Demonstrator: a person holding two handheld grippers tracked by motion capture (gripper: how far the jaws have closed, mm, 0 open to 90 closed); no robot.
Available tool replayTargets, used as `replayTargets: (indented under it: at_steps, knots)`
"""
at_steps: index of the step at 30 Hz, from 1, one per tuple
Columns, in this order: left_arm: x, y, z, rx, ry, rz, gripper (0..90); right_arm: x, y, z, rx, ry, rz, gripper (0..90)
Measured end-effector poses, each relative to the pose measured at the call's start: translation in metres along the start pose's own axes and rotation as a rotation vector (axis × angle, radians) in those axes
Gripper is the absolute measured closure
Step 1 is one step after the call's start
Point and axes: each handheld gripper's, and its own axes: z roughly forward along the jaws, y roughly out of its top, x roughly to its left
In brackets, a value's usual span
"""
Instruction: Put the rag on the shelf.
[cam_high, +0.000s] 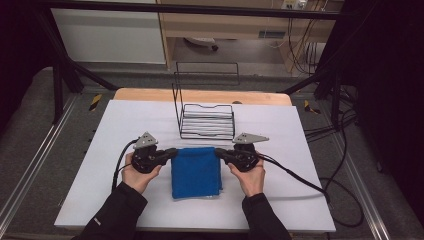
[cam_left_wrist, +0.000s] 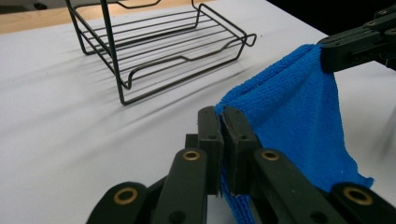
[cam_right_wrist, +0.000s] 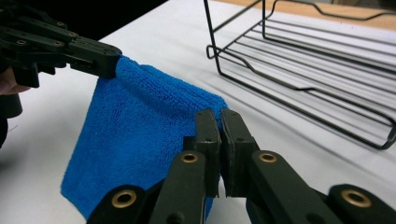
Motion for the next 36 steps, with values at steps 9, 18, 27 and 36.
replayTargets:
  at_steps: [9,18,27,36]
  knots:
    - [-0.009,0.009,-0.007,-0.037,-0.012,0.018,86.5,0.003,0.011,-0.016,-0.031,-0.009,-0.028,87.4]
    - [-0.017,0.023,-0.014,-0.072,-0.014,0.045,86.4,0.007,0.020,-0.030,-0.064,-0.024,-0.058,87.4]
    - [-0.023,0.040,-0.019,-0.111,-0.015,0.067,86.4,0.008,0.032,-0.044,-0.108,-0.042,-0.080,87.4]
    - [-0.027,0.059,-0.021,-0.152,-0.016,0.078,86.4,0.007,0.047,-0.057,-0.154,-0.063,-0.094,87.4]
